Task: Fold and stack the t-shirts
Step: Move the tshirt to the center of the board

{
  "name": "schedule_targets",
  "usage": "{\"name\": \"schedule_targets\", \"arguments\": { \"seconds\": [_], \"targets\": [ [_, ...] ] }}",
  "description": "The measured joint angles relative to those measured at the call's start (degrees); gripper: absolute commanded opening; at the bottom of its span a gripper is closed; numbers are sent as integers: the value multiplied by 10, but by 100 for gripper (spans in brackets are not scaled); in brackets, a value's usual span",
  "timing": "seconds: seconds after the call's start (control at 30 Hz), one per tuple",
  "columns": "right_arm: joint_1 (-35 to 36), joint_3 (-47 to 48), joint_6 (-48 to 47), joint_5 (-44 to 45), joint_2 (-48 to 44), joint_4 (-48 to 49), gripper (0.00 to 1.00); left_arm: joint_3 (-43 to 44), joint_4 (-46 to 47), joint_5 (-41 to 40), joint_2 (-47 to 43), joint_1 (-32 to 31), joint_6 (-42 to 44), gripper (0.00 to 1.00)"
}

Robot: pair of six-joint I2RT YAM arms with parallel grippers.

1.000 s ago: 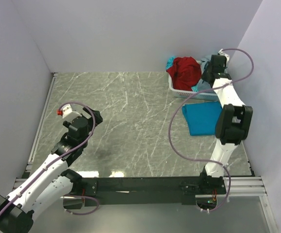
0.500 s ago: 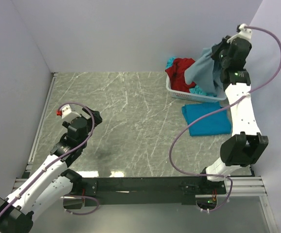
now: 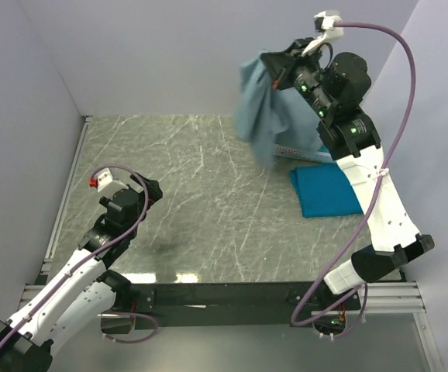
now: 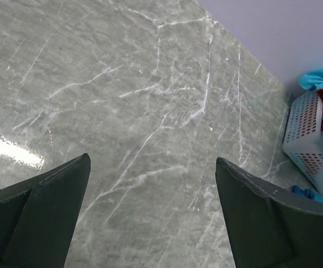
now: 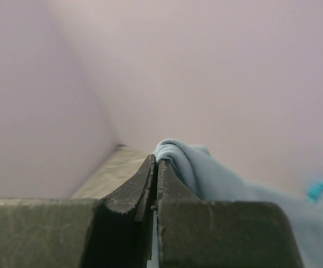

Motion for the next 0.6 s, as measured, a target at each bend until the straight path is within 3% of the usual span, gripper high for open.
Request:
{"name": "schedule_targets", "arguments": {
  "seconds": [0.27, 0.37, 0.47, 0.6],
  "targets": [
    [131, 54, 17, -70, 30, 32, 0, 16, -60, 15, -28, 0, -42, 99],
    [148, 46, 31, -69, 33, 43, 0, 16, -84, 14, -48, 0, -60, 99],
    [144, -36, 45, -35, 5, 71, 0, 16, -110, 14, -69, 0, -79, 99],
    [122, -259, 85, 17, -73, 102, 0, 16, -133, 14, -90, 0, -98, 99]
  ]
}}
